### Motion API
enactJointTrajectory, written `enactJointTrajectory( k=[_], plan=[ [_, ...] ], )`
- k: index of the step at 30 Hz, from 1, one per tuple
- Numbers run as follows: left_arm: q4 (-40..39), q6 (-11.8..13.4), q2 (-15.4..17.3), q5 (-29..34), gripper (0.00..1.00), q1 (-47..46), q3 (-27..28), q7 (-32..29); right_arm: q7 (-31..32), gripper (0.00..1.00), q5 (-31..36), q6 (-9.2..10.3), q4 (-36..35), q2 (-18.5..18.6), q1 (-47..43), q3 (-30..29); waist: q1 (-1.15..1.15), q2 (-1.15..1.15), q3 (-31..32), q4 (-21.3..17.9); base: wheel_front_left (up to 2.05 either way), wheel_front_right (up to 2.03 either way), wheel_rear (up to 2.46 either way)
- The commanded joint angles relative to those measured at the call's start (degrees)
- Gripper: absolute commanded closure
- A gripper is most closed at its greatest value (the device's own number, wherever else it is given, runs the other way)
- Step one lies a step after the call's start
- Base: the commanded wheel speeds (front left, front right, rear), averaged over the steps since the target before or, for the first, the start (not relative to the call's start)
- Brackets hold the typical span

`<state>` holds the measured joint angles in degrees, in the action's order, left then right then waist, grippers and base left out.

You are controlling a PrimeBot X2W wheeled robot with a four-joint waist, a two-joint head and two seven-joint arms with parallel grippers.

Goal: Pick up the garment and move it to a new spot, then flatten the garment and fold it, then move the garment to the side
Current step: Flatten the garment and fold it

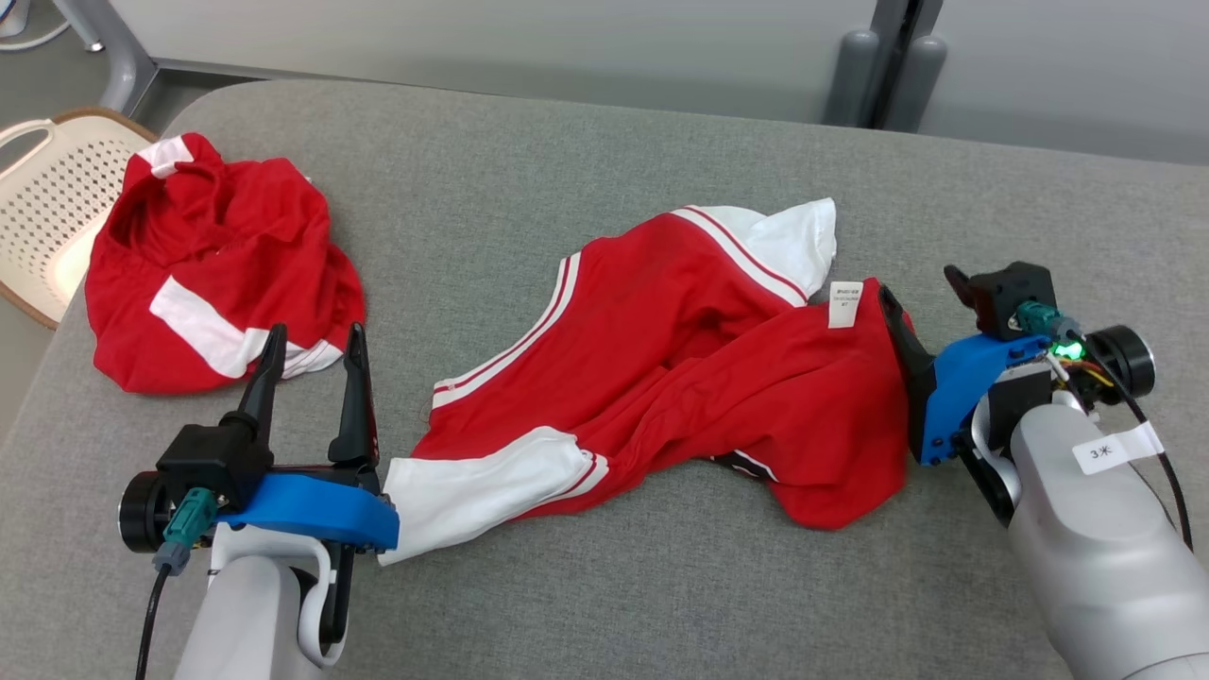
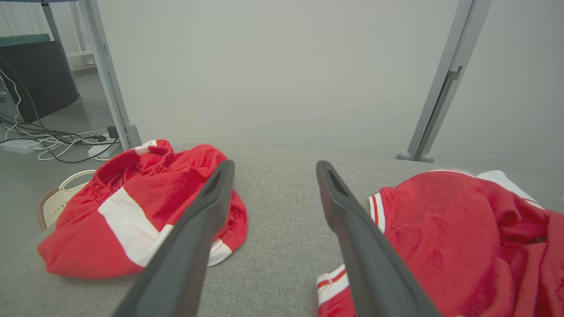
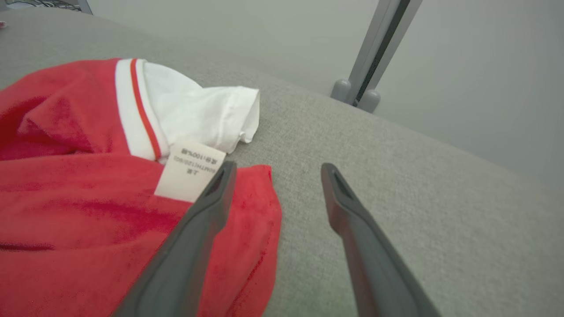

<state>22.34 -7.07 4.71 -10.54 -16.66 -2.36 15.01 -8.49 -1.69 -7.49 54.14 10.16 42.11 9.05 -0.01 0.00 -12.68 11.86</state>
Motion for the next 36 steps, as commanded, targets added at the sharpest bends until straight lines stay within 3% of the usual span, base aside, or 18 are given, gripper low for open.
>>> enactJointTrajectory(
  k=[1,11,12,13,14,15,29,36],
  plan=[
    [-0.1,-0.1,-0.3,-0.2,0.00,-1.3,0.0,0.2,0.1,0.00,-0.6,-0.01,2.4,0.5,1.1,0.5,0.01,0.00,-0.9,1.0,0.00,0.00,0.00],
    [0.0,-0.4,-0.7,-0.3,0.00,-2.1,0.0,0.2,0.3,0.00,-2.3,-0.01,13.3,-0.9,4.4,3.8,0.01,0.00,-1.9,1.3,0.00,0.00,0.00],
    [0.1,-0.4,-0.7,-0.3,0.00,-2.2,0.0,0.2,0.3,0.30,-2.4,-0.01,14.0,-1.0,4.6,4.2,0.01,0.00,-1.9,1.3,0.00,0.00,0.00],
    [0.1,-0.4,-0.7,-0.3,0.00,-2.2,0.0,0.2,0.3,0.30,-2.4,-0.01,14.0,-1.0,4.6,4.2,0.01,0.00,-1.9,1.3,0.00,0.00,0.00],
    [0.1,-0.4,-0.8,-0.3,0.00,-2.3,0.0,0.2,-0.1,0.73,-2.7,-0.01,14.5,-1.2,5.0,4.4,0.01,0.00,-1.9,1.3,0.00,0.00,0.00],
    [0.1,-0.4,-0.8,-0.3,0.00,-2.3,0.1,0.2,-0.2,1.00,-2.9,-0.01,14.9,-1.3,5.3,4.7,0.01,0.00,-1.9,1.3,0.00,0.00,0.00],
    [0.2,-0.5,0.0,0.2,0.00,-0.3,1.4,0.2,-6.4,1.00,-6.3,0.00,14.1,3.2,10.6,4.5,0.01,0.00,0.7,-0.9,0.00,0.00,0.00],
    [-0.4,-0.6,0.3,0.5,0.00,1.3,2.2,0.2,-6.8,1.00,-5.5,-0.01,5.0,5.4,8.9,1.5,0.01,0.00,2.9,-4.0,0.00,0.00,0.00]
  ],
)
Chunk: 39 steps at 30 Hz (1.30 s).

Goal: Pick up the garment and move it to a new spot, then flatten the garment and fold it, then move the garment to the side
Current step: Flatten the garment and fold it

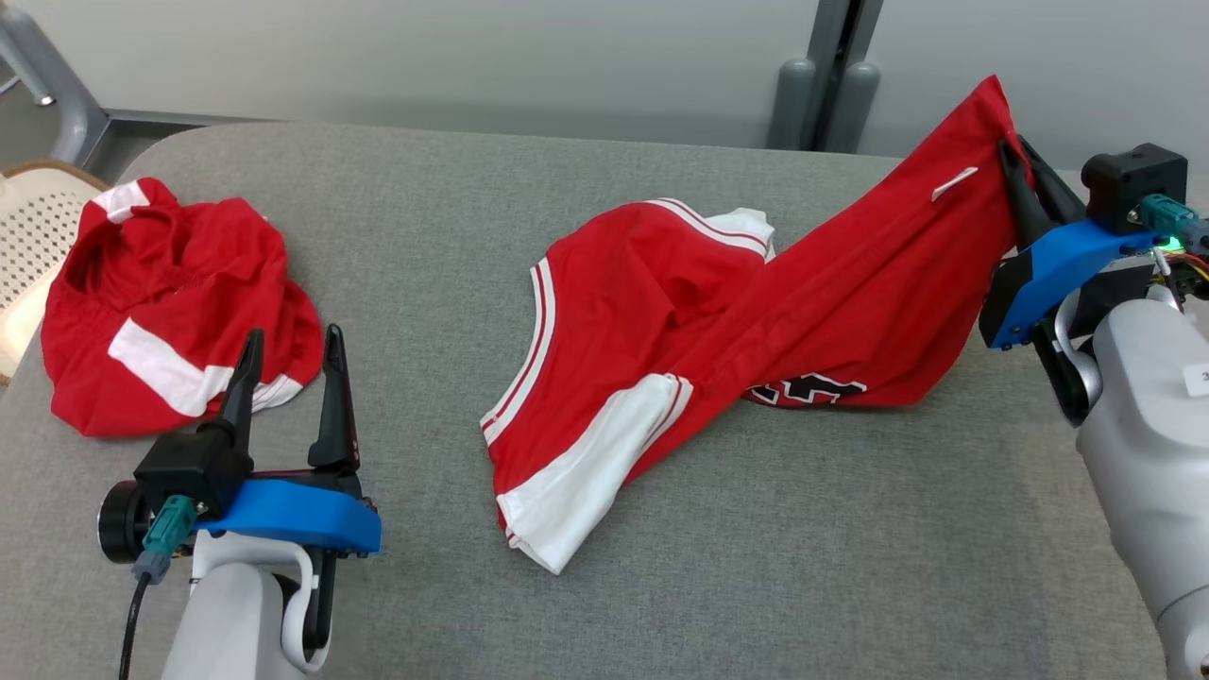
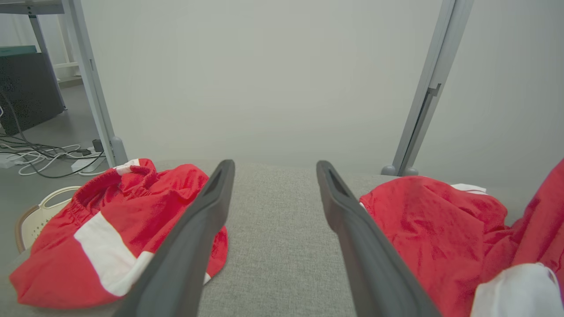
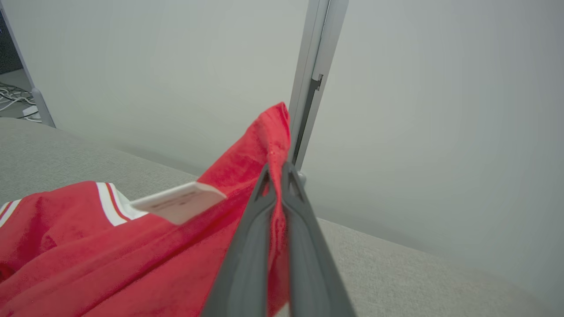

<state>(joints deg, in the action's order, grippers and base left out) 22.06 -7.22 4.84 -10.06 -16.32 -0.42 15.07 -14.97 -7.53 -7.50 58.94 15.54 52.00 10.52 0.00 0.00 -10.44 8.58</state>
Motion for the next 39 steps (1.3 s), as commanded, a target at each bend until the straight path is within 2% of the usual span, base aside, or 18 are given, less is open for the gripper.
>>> enactJointTrajectory(
  k=[1,9,17,24,33,34,35,36,39],
  plan=[
    [-0.2,-0.3,0.1,0.0,0.00,1.3,0.3,0.1,-0.3,1.00,0.5,0.01,-1.3,-0.1,-2.0,-0.1,0.00,0.00,1.1,-1.2,0.00,0.00,0.00],
    [-0.2,-0.3,0.4,0.3,0.00,3.5,1.1,0.1,-0.3,1.00,-1.1,0.01,-11.1,-1.7,-10.9,1.2,0.00,0.00,3.6,-5.4,0.00,0.00,0.00],
    [-1.0,-0.2,0.4,0.5,0.00,5.2,2.1,0.1,-0.3,1.00,-1.8,0.01,-24.0,-2.2,-24.9,2.0,0.00,0.00,4.7,-8.5,0.00,0.00,0.00],
    [-1.4,-0.2,0.3,0.6,0.00,6.1,2.6,0.1,-0.3,1.00,-2.1,0.01,-35.9,-3.5,-37.7,0.1,0.00,0.00,5.2,-10.2,0.00,0.00,0.00],
    [-1.0,-0.2,-0.1,0.5,0.00,6.4,2.3,0.1,-0.3,1.00,-3.6,0.01,-44.5,-4.1,-50.0,0.4,0.00,0.00,5.8,-10.8,0.00,0.00,0.00],
    [-1.0,-0.2,-0.1,0.5,0.00,6.5,2.2,0.1,-0.3,0.80,-3.8,0.01,-45.3,-4.2,-50.8,0.3,0.00,0.00,5.9,-10.7,0.00,0.00,0.00],
    [-1.0,-0.2,-0.2,0.5,0.00,6.5,2.2,0.1,-0.3,0.31,-3.7,0.01,-46.1,-4.2,-51.6,0.0,0.00,0.00,5.9,-10.7,0.00,0.00,0.00],
    [-1.0,-0.2,-0.2,0.5,0.00,6.5,2.2,0.1,-0.3,0.00,-3.8,0.01,-46.6,-4.4,-52.5,-0.5,0.00,0.00,6.0,-10.8,0.00,0.00,0.00],
    [-1.0,-0.2,-0.3,0.4,0.00,6.7,2.4,0.1,-0.3,0.00,-3.7,0.01,-48.9,-5.0,-53.3,-1.3,0.00,0.00,6.1,-10.8,0.00,0.00,0.00]
  ],
)
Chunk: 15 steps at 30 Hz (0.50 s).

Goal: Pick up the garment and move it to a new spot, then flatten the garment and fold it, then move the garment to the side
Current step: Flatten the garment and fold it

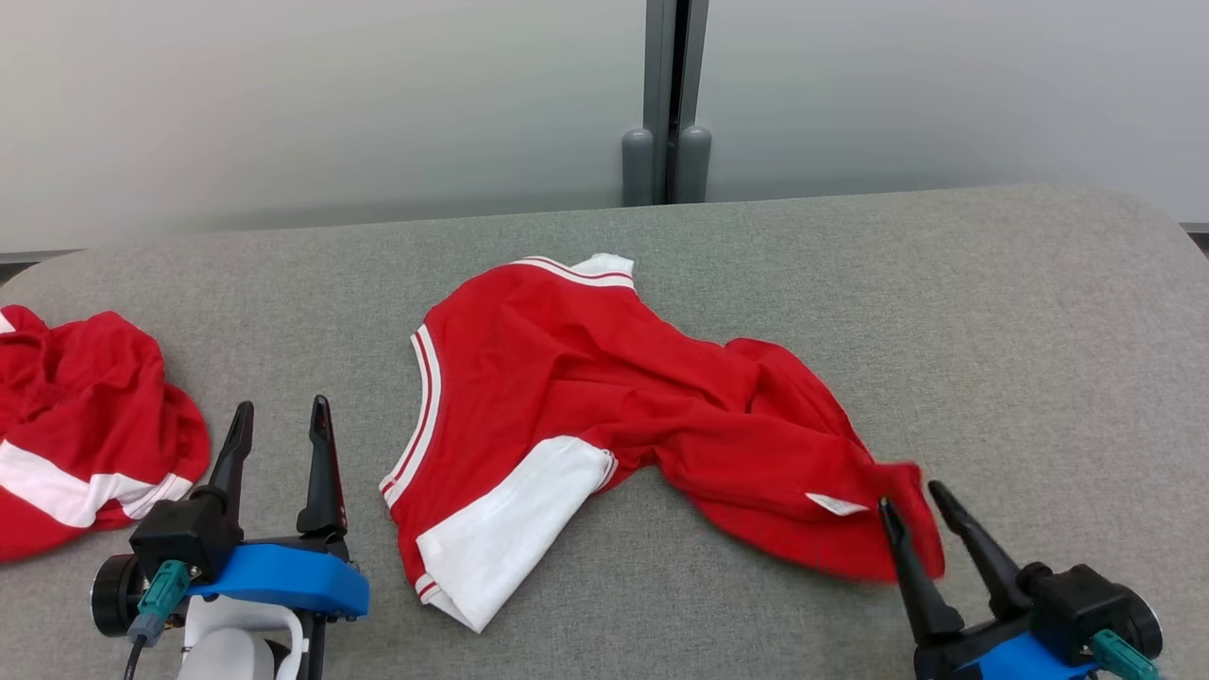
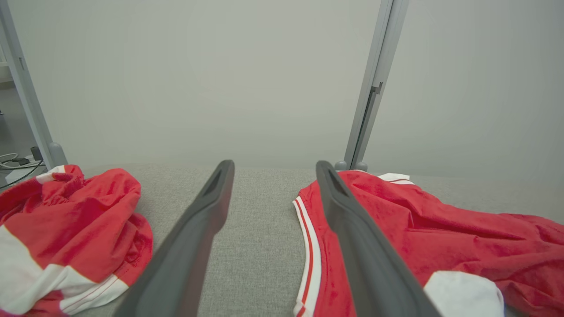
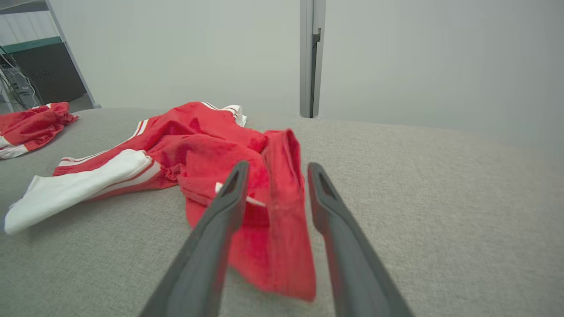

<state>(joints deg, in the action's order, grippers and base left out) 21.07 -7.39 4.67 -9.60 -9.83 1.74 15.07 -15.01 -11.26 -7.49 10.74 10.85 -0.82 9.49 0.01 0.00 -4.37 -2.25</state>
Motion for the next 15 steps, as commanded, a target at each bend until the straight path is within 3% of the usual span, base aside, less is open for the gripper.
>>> enactJointTrajectory(
  k=[1,7,15],
  plan=[
    [-0.1,-0.1,-0.1,-0.1,0.00,0.2,0.3,0.1,-0.2,0.00,0.1,-0.01,-1.7,-0.4,-0.4,-0.5,-0.01,0.00,0.0,0.0,0.00,0.00,0.00],
    [-0.2,-0.1,0.0,0.1,0.00,0.2,0.3,0.1,-0.2,0.00,-1.4,-0.01,-5.7,-0.7,2.3,-2.1,-0.01,0.00,0.0,0.3,0.00,0.00,0.00],
    [-0.1,-0.1,0.1,0.2,0.00,-0.9,0.1,0.1,-0.2,0.00,0.7,-0.01,-2.0,2.1,12.9,-0.8,-0.01,0.00,-0.7,1.3,0.00,0.00,0.00]
  ],
)
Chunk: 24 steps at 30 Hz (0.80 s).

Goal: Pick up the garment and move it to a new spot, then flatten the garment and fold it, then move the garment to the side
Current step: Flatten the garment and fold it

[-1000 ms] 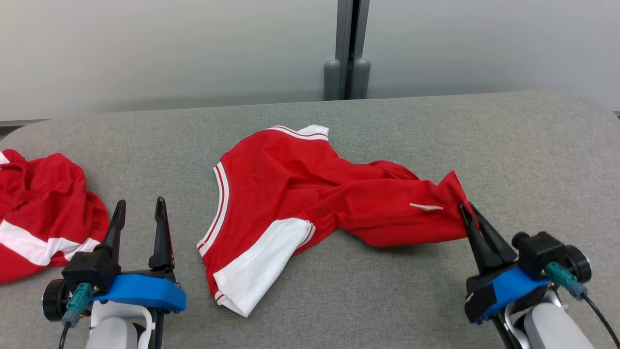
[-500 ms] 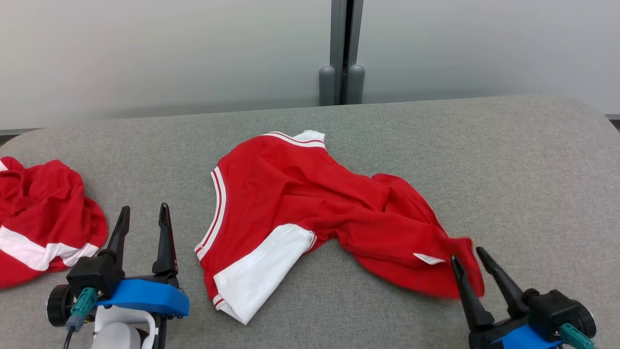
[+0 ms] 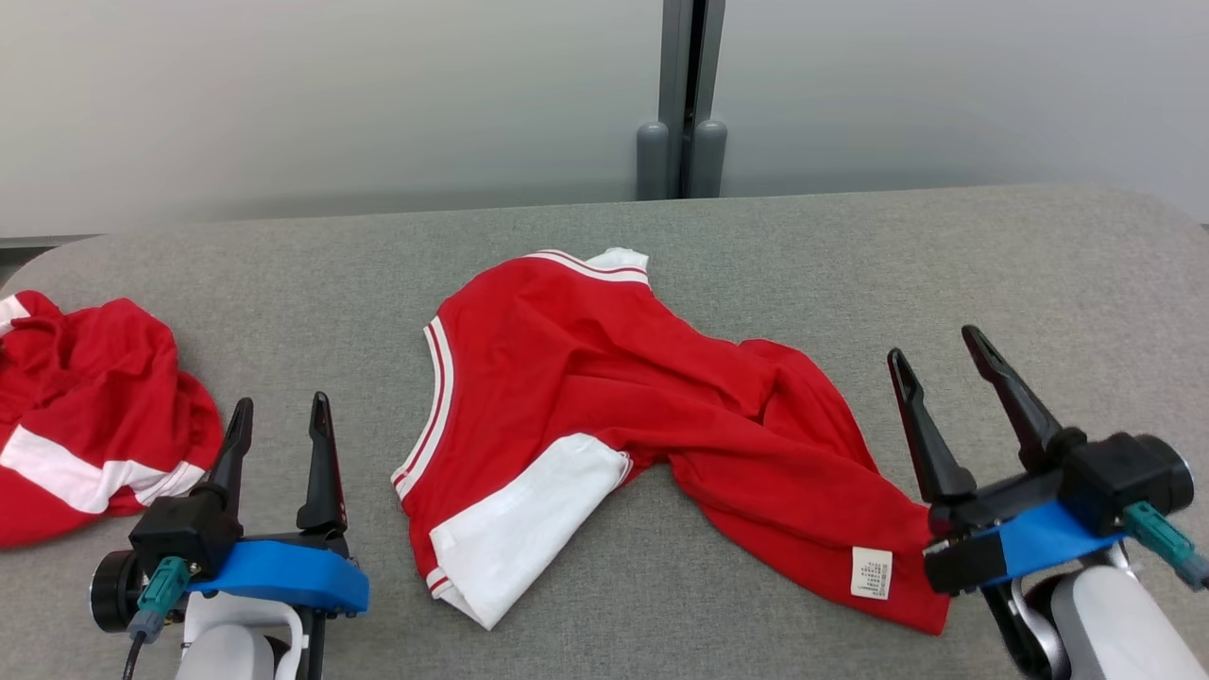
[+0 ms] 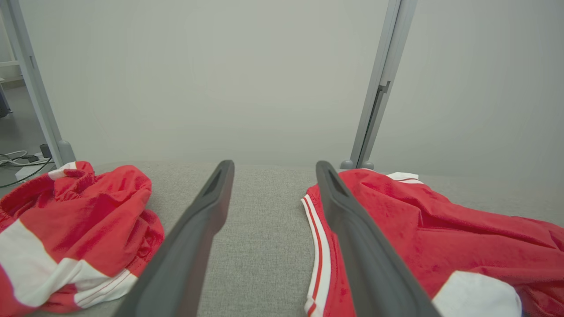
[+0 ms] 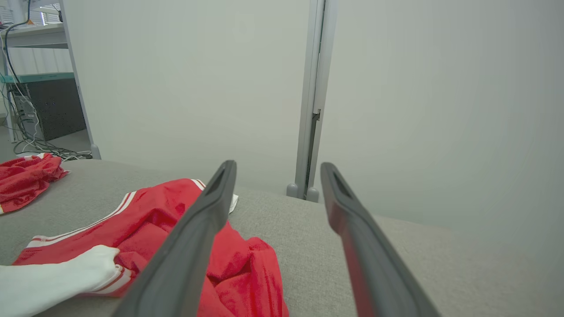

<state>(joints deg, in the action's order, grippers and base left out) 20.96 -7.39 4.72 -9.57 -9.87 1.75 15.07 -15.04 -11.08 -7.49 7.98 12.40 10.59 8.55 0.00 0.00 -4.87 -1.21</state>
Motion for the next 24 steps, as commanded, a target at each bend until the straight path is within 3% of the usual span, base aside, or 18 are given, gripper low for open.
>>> enactJointTrajectory(
  k=[1,9,24],
  plan=[
    [0.1,-0.1,0.1,0.1,0.00,-1.0,0.1,0.1,-0.2,0.00,0.9,-0.01,2.2,0.9,3.1,0.6,0.00,0.00,-0.3,0.5,0.00,0.00,0.00],
    [0.1,-0.1,0.0,-0.2,0.00,-1.7,-0.6,0.1,1.1,0.00,0.6,-0.01,15.0,3.0,14.5,3.9,0.00,0.00,-1.4,2.5,0.00,0.00,0.00],
    [0.6,-0.1,-0.8,-1.3,0.00,-4.4,-2.3,0.1,14.1,0.00,-4.8,-0.01,37.2,7.2,27.4,17.0,0.00,0.00,-4.5,7.5,0.00,0.00,0.00]
  ],
)
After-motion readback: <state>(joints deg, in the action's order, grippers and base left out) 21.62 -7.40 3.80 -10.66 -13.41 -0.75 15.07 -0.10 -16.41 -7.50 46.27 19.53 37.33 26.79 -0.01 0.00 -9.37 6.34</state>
